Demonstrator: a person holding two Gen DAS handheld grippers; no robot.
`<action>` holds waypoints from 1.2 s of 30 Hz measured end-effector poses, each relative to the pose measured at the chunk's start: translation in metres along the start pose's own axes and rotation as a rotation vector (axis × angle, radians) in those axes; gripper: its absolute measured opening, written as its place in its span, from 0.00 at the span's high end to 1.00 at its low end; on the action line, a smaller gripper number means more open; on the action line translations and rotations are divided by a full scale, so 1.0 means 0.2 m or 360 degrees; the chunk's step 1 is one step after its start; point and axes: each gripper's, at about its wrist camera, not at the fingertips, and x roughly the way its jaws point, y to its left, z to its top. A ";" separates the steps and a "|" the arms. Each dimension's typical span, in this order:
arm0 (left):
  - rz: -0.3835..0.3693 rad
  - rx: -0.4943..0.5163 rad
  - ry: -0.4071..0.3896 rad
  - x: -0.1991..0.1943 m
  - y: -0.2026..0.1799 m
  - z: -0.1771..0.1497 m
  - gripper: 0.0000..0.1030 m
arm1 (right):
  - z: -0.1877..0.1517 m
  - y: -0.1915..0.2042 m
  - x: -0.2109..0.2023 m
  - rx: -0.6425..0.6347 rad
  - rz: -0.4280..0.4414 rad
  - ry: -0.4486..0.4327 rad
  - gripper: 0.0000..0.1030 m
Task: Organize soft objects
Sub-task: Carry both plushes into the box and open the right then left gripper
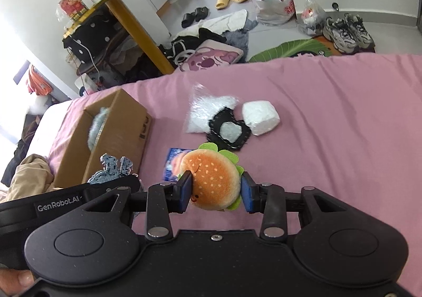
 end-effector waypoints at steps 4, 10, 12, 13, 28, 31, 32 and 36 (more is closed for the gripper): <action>-0.0020 -0.0008 -0.0033 -0.05 0.02 0.02 0.81 | 0.00 0.06 -0.03 0.0005 0.0010 -0.0045 0.63; -0.0033 -0.0046 -0.0110 -0.12 0.09 0.07 0.81 | 0.04 0.14 -0.06 -0.0017 0.0003 -0.0095 0.63; -0.0031 -0.0068 -0.0133 -0.15 0.12 0.10 0.81 | 0.06 0.17 -0.07 -0.0020 0.0006 -0.0111 0.63; -0.0030 -0.0081 -0.0150 -0.16 0.13 0.12 0.81 | 0.07 0.19 -0.07 -0.0022 0.0011 -0.0118 0.63; 0.0009 -0.0187 -0.0261 -0.30 0.38 0.25 0.81 | 0.15 0.46 -0.02 -0.0096 0.0045 -0.0161 0.63; 0.0027 -0.0228 -0.0274 -0.32 0.46 0.28 0.81 | 0.16 0.51 0.01 -0.0104 0.0053 -0.0160 0.63; 0.0030 -0.0236 -0.0274 -0.32 0.48 0.29 0.81 | 0.16 0.52 0.02 -0.0108 0.0056 -0.0160 0.63; 0.0036 -0.0277 -0.0285 -0.35 0.57 0.32 0.81 | 0.17 0.58 0.06 -0.0118 0.0073 -0.0158 0.63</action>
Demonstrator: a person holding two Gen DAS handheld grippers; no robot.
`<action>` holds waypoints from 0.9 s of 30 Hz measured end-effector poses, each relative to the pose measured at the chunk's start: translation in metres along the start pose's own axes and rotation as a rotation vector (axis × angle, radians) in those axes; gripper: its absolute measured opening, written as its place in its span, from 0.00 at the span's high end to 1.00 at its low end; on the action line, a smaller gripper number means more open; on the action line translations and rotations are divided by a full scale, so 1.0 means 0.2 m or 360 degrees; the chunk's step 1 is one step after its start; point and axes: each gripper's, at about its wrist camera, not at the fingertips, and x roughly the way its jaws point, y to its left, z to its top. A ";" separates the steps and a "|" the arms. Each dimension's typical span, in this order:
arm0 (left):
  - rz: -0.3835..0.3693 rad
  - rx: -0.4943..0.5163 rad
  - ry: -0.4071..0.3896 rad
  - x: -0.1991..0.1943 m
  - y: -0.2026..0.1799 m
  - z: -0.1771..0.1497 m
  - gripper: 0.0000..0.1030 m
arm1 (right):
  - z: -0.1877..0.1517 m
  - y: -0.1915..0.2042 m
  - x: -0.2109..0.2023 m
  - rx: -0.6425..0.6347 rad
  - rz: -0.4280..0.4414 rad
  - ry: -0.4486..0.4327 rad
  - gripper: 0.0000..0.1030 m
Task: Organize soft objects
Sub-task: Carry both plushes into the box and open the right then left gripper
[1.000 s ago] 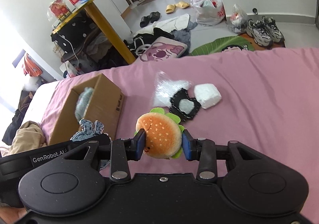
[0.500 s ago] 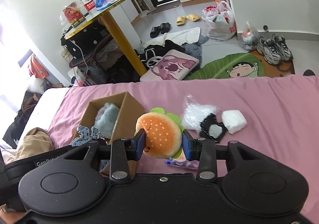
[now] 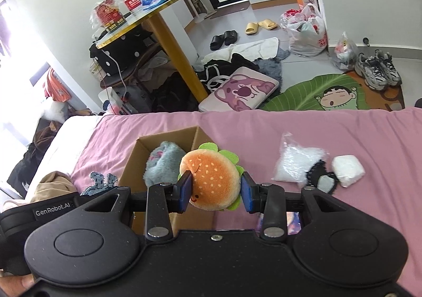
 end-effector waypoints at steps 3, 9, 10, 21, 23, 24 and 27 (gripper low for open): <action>-0.0004 -0.0048 -0.0017 -0.02 0.03 0.03 0.81 | 0.00 0.03 0.04 -0.0002 0.0011 0.0014 0.63; 0.0005 -0.0119 -0.0025 0.00 0.11 0.06 0.81 | 0.01 0.12 0.11 -0.0023 0.0062 0.0046 0.63; 0.0005 -0.0130 -0.0024 0.00 0.12 0.07 0.81 | 0.02 0.13 0.13 -0.0027 0.0072 0.0050 0.63; 0.0020 -0.0238 0.0022 0.08 0.22 0.09 0.81 | 0.04 0.21 0.27 -0.0055 0.0133 0.0108 0.63; 0.0033 -0.0251 0.0022 0.10 0.22 0.10 0.81 | 0.04 0.22 0.29 -0.0059 0.0137 0.0120 0.63; 0.0049 -0.0258 0.0017 0.10 0.23 0.10 0.78 | 0.04 0.22 0.30 -0.0062 0.0140 0.0126 0.63; 0.0097 -0.0291 0.0037 0.12 0.24 0.11 0.75 | 0.04 0.23 0.33 -0.0059 0.0138 0.0143 0.63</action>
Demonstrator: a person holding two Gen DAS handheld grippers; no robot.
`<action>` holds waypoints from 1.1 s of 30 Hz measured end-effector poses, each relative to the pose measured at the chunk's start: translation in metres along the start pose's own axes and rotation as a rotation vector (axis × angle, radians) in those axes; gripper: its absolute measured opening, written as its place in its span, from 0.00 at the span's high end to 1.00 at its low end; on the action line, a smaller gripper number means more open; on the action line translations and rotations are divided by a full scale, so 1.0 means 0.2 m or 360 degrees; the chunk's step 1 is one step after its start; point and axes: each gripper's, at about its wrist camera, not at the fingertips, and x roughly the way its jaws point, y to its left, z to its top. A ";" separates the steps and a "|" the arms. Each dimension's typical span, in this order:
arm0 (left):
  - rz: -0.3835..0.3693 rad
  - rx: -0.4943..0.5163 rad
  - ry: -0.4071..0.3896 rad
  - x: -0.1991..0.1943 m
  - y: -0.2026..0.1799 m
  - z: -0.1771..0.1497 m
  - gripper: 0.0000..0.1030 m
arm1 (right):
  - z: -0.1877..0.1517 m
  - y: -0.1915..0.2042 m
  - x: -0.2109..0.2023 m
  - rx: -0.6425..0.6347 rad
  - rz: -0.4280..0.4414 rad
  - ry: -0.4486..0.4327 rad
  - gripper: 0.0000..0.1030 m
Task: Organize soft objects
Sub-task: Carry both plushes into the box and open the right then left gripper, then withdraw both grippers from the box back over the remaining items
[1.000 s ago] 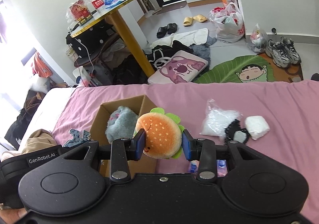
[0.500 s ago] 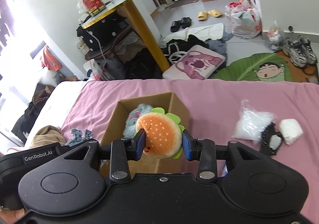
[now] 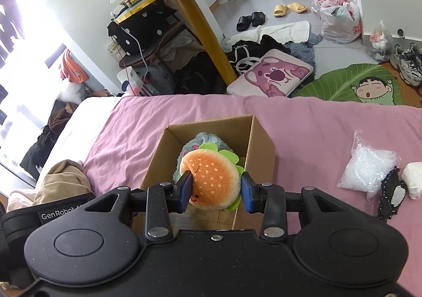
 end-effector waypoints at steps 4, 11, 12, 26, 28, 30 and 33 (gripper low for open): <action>0.0033 -0.0047 -0.0002 0.00 0.02 0.01 0.68 | 0.00 0.02 0.02 -0.0003 0.0001 0.0014 0.63; 0.0045 -0.0045 -0.0043 -0.03 0.02 0.00 0.54 | 0.01 0.04 0.03 -0.0019 -0.0022 0.0033 0.55; 0.0049 -0.0049 -0.0044 -0.04 0.02 0.00 0.52 | 0.00 0.04 0.02 -0.0015 -0.0026 0.0029 0.55; 0.0064 0.0050 -0.0051 -0.08 -0.06 -0.04 0.18 | -0.01 -0.04 -0.19 -0.0009 -0.0110 -0.0019 0.37; 0.0067 0.0081 -0.0041 -0.08 -0.08 -0.06 0.16 | -0.02 -0.06 -0.22 -0.0011 -0.0129 -0.0022 0.33; 0.0073 0.0114 -0.0032 -0.09 -0.10 -0.07 0.13 | -0.02 -0.08 -0.25 -0.0011 -0.0134 -0.0020 0.29; 0.0078 0.0172 -0.0041 -0.11 -0.15 -0.09 0.10 | -0.03 -0.10 -0.30 -0.0021 -0.0147 -0.0019 0.22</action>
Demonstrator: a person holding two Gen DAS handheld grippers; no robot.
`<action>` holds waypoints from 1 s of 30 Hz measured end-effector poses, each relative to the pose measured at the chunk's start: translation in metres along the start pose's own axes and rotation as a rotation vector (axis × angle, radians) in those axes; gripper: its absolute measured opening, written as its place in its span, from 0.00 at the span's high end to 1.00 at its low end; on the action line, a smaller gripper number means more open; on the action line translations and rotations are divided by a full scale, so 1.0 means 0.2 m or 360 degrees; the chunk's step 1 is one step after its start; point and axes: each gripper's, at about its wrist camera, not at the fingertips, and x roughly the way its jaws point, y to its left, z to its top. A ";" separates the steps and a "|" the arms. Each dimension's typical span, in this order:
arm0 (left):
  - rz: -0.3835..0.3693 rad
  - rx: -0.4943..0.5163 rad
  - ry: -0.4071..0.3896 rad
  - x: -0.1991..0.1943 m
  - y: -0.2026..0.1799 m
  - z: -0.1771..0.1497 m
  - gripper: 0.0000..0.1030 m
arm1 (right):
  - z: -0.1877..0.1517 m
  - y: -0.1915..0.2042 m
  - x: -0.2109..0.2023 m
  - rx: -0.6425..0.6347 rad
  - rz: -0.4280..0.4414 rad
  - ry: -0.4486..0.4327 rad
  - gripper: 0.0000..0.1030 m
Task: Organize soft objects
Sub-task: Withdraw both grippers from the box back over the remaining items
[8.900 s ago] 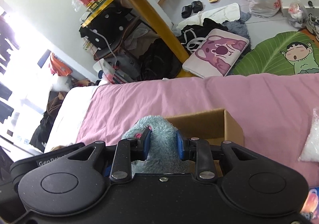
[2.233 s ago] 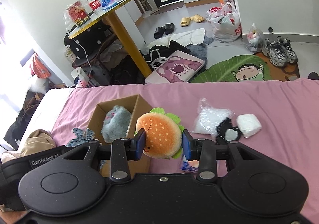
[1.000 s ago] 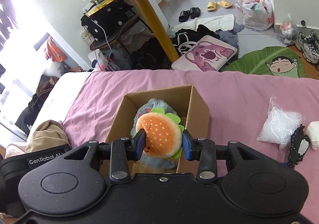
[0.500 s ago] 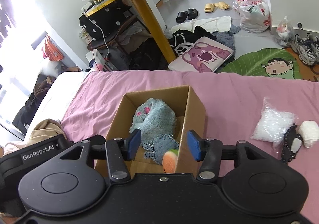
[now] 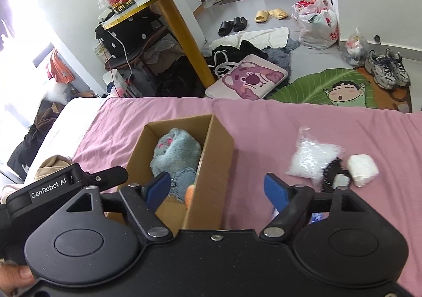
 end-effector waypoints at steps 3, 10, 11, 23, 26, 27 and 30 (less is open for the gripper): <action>0.0006 0.0077 0.0005 -0.01 -0.05 -0.03 0.09 | -0.01 -0.04 -0.04 -0.0007 -0.0017 0.0003 0.18; -0.0014 0.0236 0.0025 -0.04 -0.18 -0.10 0.09 | -0.04 -0.16 -0.14 -0.0010 -0.0059 0.0007 0.12; -0.0016 0.0254 0.0029 -0.04 -0.20 -0.11 0.09 | -0.04 -0.18 -0.15 -0.0007 -0.0063 0.0007 0.12; -0.0037 0.0467 0.0055 -0.06 -0.39 -0.23 0.09 | -0.06 -0.38 -0.26 0.0012 -0.0129 0.0002 0.10; -0.0042 0.0522 0.0075 -0.05 -0.45 -0.27 0.09 | -0.04 -0.43 -0.28 0.0035 -0.0103 -0.0003 0.10; -0.0048 0.0539 0.0077 -0.05 -0.47 -0.28 0.09 | -0.03 -0.45 -0.28 0.0044 -0.0095 -0.0008 0.10; -0.0064 0.0578 0.0102 -0.04 -0.54 -0.31 0.09 | -0.02 -0.50 -0.27 0.0073 -0.0094 -0.0022 0.10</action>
